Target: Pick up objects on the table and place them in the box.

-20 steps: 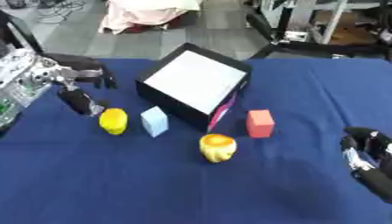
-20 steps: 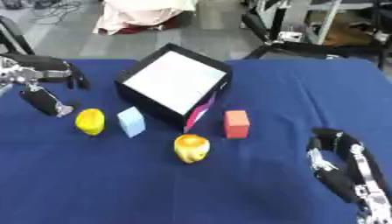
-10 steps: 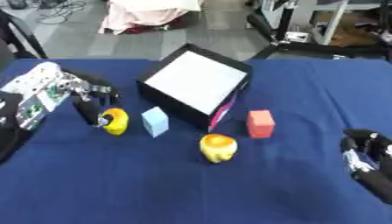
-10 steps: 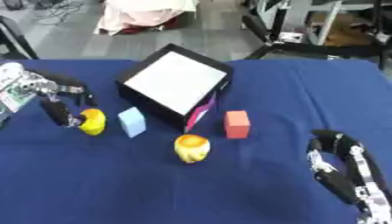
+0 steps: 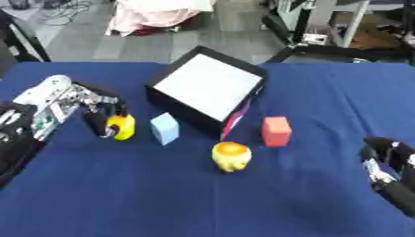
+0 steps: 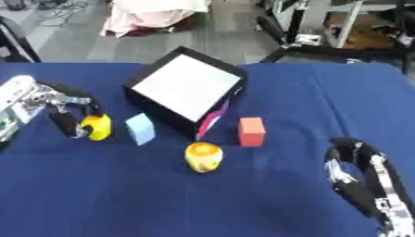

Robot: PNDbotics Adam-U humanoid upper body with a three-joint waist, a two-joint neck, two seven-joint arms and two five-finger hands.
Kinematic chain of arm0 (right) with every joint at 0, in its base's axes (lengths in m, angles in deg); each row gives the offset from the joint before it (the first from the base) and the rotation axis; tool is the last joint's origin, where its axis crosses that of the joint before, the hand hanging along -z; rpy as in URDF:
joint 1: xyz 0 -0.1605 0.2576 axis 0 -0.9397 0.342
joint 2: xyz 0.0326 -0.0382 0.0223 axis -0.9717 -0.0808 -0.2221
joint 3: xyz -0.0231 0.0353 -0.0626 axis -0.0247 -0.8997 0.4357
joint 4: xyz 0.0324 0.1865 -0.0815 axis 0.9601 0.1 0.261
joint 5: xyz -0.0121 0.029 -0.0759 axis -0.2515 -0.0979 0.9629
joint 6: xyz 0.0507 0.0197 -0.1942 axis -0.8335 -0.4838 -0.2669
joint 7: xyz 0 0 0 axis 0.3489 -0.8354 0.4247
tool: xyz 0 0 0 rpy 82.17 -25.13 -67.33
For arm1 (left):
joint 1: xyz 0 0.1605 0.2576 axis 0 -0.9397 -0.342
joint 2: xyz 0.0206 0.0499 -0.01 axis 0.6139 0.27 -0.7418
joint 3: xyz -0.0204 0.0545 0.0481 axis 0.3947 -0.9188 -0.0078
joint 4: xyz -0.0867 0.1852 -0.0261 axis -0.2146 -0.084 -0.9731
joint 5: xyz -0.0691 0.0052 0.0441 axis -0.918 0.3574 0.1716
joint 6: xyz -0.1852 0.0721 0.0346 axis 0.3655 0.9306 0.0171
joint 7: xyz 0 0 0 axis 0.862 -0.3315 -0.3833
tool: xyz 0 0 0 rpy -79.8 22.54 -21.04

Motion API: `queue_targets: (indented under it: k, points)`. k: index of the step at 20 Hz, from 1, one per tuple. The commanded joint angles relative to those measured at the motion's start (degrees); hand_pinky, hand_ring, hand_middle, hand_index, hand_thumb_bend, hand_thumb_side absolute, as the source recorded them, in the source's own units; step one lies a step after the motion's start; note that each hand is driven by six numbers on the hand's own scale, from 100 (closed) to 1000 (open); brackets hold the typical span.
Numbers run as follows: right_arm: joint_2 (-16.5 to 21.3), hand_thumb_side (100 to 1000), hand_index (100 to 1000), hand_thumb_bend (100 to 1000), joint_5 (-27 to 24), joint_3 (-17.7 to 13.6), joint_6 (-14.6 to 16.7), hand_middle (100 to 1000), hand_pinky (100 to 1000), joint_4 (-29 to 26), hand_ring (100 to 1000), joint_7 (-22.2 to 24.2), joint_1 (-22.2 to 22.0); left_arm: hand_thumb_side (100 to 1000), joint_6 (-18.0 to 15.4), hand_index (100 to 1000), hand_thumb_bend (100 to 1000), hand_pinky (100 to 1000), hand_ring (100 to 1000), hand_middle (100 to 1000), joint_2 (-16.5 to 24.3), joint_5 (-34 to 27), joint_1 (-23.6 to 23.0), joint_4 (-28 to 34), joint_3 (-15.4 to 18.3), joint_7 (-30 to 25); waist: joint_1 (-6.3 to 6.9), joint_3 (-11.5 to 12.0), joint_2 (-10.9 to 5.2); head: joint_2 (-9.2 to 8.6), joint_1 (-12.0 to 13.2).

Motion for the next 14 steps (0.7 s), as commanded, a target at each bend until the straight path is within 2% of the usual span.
queue_targets:
  k: [1, 7, 14]
  points:
    - [0.93, 438, 729, 100, 0.0, -0.25, 0.1, 574, 725, -0.58, 647, 0.13, 0.48, 219, 0.46, 865, 100, 872, 780, 790, 0.75, 2.43, 1.14, 0.14, 1.12, 3.96, 0.5, -0.01, -1.44, -0.11, 0.06]
    - [0.92, 437, 729, 100, -0.03, -0.25, 0.14, 575, 726, -0.56, 648, 0.25, 0.48, 211, 1.33, 869, 100, 874, 785, 796, 0.88, 3.49, 0.69, 0.11, 1.62, 6.84, 0.51, 0.01, -1.45, -0.11, 0.02]
    - [0.9, 437, 729, 100, -0.08, -0.24, 0.16, 575, 726, -0.54, 648, 0.37, 0.53, 197, -0.07, 894, 100, 886, 816, 836, 0.2, -0.34, 0.3, -1.66, 1.18, -0.51, 0.46, -0.02, -1.44, -0.11, 0.01]
